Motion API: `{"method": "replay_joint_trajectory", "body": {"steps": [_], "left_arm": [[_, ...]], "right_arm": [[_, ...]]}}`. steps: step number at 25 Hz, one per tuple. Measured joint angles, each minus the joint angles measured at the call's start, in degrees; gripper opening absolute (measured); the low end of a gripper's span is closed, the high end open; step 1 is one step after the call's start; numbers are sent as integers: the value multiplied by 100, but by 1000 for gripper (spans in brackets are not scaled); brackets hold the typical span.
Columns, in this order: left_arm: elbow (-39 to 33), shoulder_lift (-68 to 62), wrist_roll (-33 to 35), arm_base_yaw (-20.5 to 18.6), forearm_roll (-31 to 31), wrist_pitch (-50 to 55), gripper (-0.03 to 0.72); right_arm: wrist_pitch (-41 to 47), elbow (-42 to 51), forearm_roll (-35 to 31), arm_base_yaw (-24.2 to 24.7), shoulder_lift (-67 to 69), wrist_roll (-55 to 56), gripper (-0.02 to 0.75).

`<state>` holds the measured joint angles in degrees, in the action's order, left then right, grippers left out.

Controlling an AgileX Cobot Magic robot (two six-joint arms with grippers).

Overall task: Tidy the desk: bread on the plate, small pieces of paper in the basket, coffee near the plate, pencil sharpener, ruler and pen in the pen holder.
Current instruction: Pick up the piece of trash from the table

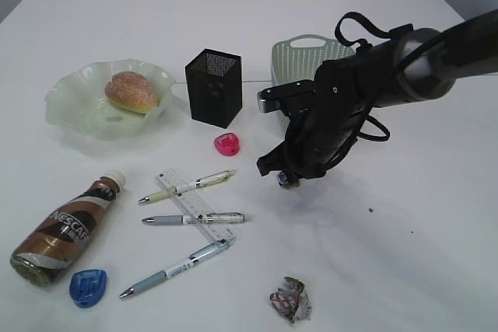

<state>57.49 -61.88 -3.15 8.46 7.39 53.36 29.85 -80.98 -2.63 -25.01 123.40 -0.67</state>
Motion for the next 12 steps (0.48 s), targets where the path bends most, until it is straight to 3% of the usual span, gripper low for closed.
{"method": "replay_joint_trajectory", "body": {"steps": [3,12], "left_arm": [[0,0,0,0,0,0,405],[0,0,0,0,0,0,393]], "right_arm": [[198,-79,0,0,0,0,-14],[1889,-849,-276,0,12,0,-15]]}}
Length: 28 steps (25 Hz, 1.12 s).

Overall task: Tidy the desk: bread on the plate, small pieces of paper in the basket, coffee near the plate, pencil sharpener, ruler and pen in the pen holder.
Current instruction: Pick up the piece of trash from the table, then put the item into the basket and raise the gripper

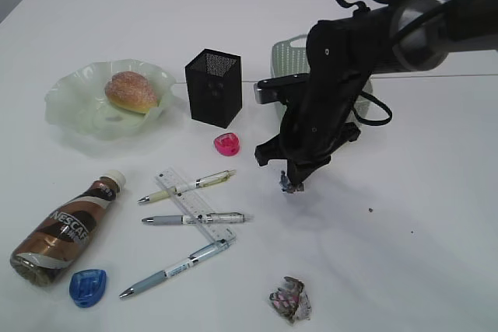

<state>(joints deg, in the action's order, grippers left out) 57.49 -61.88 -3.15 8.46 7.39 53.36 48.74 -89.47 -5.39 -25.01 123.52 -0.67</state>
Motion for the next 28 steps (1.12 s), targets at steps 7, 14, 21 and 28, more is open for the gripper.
{"method": "replay_joint_trajectory", "body": {"steps": [7,14,21,28], "left_arm": [[0,0,0,0,0,0,386],[0,0,0,0,8,0,377],[0,0,0,0,8,0,366],[0,0,0,0,8,0,363]], "right_arm": [[1144,-529,-124,0,0,0,-15],[1989,-1472,-280,0,0,0,-15],[2121,-2524,144,0,11,218,-15],[2148,-3214,438,270,11,419,-15]]}}
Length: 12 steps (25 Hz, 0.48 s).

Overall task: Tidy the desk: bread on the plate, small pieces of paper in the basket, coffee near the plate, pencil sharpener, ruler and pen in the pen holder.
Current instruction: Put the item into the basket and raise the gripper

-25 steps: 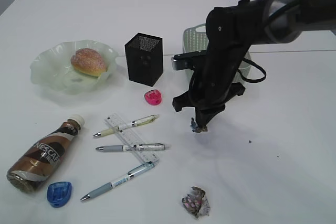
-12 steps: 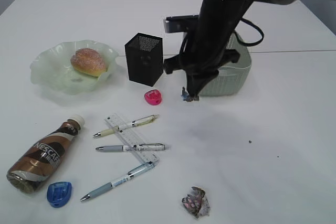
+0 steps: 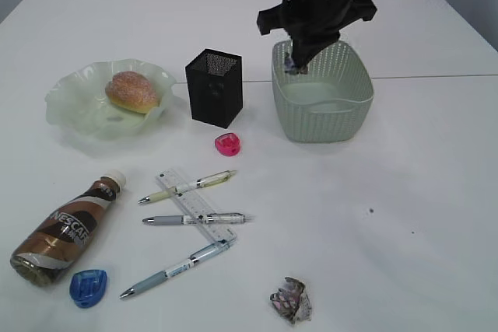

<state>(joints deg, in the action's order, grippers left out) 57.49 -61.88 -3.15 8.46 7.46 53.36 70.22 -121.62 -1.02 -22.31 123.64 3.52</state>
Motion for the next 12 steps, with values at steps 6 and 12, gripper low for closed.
{"method": "replay_joint_trajectory", "body": {"steps": [6,12], "left_arm": [[0,0,0,0,0,21,360],[0,0,0,0,0,21,352]], "right_arm": [[-254,-75,57,547,53,24,-15],[-553,-386,143,760,533,36,-15]]}}
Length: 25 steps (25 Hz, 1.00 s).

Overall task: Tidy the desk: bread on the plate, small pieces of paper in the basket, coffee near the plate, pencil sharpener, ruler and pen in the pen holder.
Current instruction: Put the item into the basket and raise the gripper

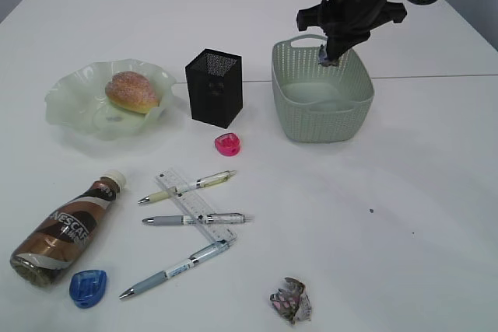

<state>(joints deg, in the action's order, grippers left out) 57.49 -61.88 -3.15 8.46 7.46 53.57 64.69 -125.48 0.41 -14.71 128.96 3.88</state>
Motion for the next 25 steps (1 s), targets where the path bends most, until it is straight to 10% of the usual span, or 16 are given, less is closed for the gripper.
{"method": "replay_joint_trajectory", "body": {"steps": [5,12,25], "left_arm": [[0,0,0,0,0,0,351],[0,0,0,0,0,0,350],[0,0,0,0,0,-9,350]], "right_arm": [[-92,-317,36,19,362,0,46],[-174,-340,84,23,552,56,441],[606,-1221,112,33,552,59,486]]}}
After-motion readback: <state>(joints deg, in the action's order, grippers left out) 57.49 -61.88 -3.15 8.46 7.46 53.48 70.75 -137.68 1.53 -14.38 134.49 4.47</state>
